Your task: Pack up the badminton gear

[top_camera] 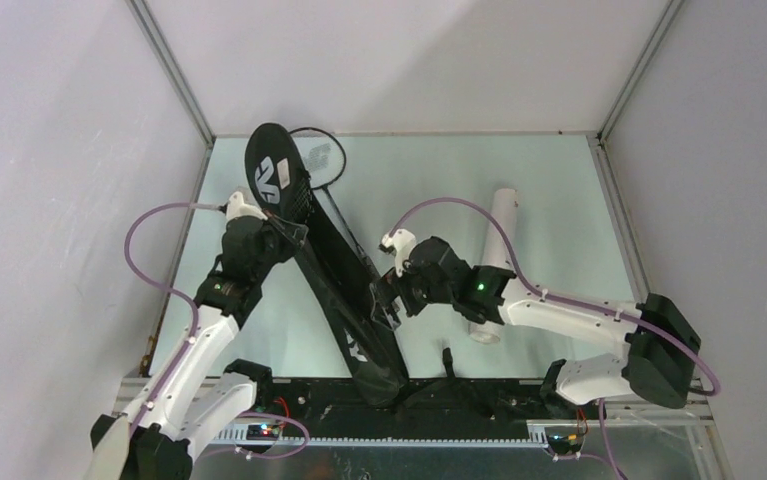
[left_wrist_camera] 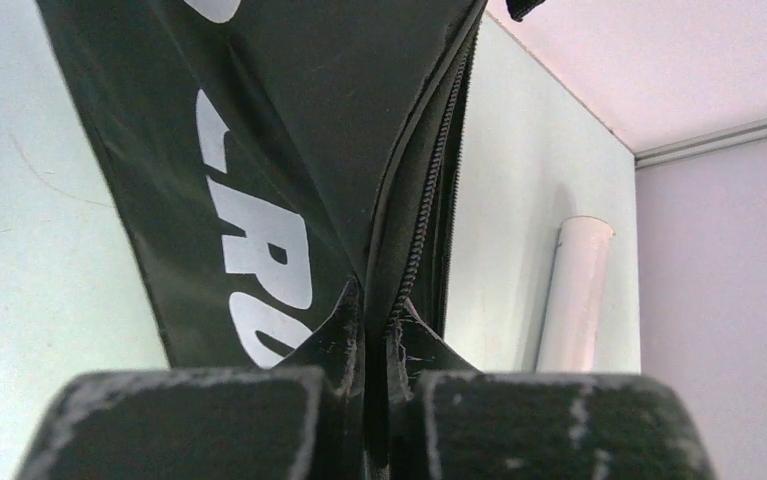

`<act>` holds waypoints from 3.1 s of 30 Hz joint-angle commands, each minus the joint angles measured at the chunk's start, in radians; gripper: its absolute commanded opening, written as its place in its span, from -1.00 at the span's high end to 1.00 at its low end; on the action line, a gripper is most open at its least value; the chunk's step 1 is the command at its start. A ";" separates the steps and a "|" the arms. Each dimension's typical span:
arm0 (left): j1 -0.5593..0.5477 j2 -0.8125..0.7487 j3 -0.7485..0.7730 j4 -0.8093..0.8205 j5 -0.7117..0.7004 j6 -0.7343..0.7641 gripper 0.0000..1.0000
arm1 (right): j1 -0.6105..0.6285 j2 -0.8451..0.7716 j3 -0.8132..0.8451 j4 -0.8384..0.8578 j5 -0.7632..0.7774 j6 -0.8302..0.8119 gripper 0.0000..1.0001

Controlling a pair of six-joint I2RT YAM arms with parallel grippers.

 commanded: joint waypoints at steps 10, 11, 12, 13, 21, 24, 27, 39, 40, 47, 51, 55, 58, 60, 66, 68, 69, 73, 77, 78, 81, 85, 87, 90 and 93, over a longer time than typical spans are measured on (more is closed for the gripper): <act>0.009 -0.130 0.035 -0.160 -0.173 0.126 1.00 | -0.136 0.285 0.097 0.328 -0.085 -0.069 -0.97; 0.009 -0.134 0.050 -0.214 -0.245 0.136 1.00 | -0.140 0.310 0.137 0.314 -0.060 -0.068 -0.97; 0.009 -0.143 0.058 -0.243 -0.293 0.141 1.00 | -0.141 0.360 0.160 0.306 -0.042 -0.078 -0.96; 0.010 -0.149 0.072 -0.300 -0.380 0.148 1.00 | -0.141 0.384 0.202 0.292 -0.007 -0.087 -0.96; 0.008 -0.225 0.057 -0.342 -0.557 0.160 1.00 | -0.141 0.693 0.504 0.112 0.207 -0.129 -0.92; 0.010 -0.198 0.065 -0.364 -0.603 0.154 1.00 | -0.143 0.755 0.595 0.028 0.330 -0.130 -0.87; 0.009 -0.177 0.068 -0.350 -0.593 0.163 1.00 | -0.145 0.805 0.640 -0.055 0.367 -0.120 -0.79; 0.011 -0.151 0.046 -0.253 -0.500 0.221 1.00 | -0.156 0.849 0.604 -0.153 0.381 -0.023 0.25; 0.011 -0.148 0.046 -0.241 -0.497 0.224 1.00 | -0.155 0.843 0.601 -0.164 0.387 -0.018 0.37; 0.015 -0.067 0.062 -0.152 -0.389 0.263 1.00 | -0.163 0.680 0.483 -0.181 0.542 0.011 1.00; 0.015 0.005 0.088 -0.105 -0.318 0.266 1.00 | -0.161 0.520 0.395 -0.226 0.649 0.026 1.00; 0.016 0.090 0.116 -0.047 -0.241 0.262 1.00 | -0.158 0.330 0.286 -0.284 0.684 0.062 1.00; 0.016 0.166 0.145 -0.027 -0.188 0.268 1.00 | -0.151 0.233 0.179 -0.332 0.701 0.110 1.00; 0.016 0.204 0.159 0.002 -0.150 0.270 1.00 | -0.155 0.170 0.120 -0.368 0.671 0.136 1.00; 0.016 0.340 0.218 0.113 -0.030 0.271 1.00 | -0.152 0.082 -0.038 -0.322 0.511 0.202 0.99; 0.016 0.404 0.271 0.104 -0.006 0.278 1.00 | -0.154 0.103 -0.054 -0.306 0.504 0.223 0.96; 0.016 0.445 0.304 0.103 0.011 0.283 1.00 | -0.156 0.125 -0.055 -0.302 0.508 0.233 0.94; 0.016 0.541 0.377 0.102 0.075 0.313 1.00 | -0.169 0.175 -0.048 -0.278 0.502 0.243 0.69; 0.016 0.583 0.402 0.096 0.128 0.332 1.00 | -0.190 0.199 -0.030 -0.246 0.496 0.213 0.10; 0.016 0.585 0.398 0.104 0.134 0.334 1.00 | -0.198 0.209 -0.025 -0.229 0.482 0.206 -0.03; 0.016 0.586 0.388 0.118 0.154 0.332 1.00 | -0.242 0.244 0.006 -0.179 0.418 0.169 -0.27; 0.016 0.582 0.386 0.115 0.164 0.337 1.00 | -0.294 0.326 0.078 -0.104 0.382 0.112 -0.34; 0.016 0.579 0.386 0.110 0.165 0.339 1.00 | -0.325 0.391 0.140 -0.082 0.375 0.092 -0.34; 0.016 0.569 0.378 0.109 0.162 0.339 1.00 | -0.362 0.527 0.229 -0.067 0.367 0.079 -0.32; 0.016 0.564 0.378 0.097 0.152 0.349 1.00 | -0.390 0.655 0.350 -0.114 0.365 0.082 -0.17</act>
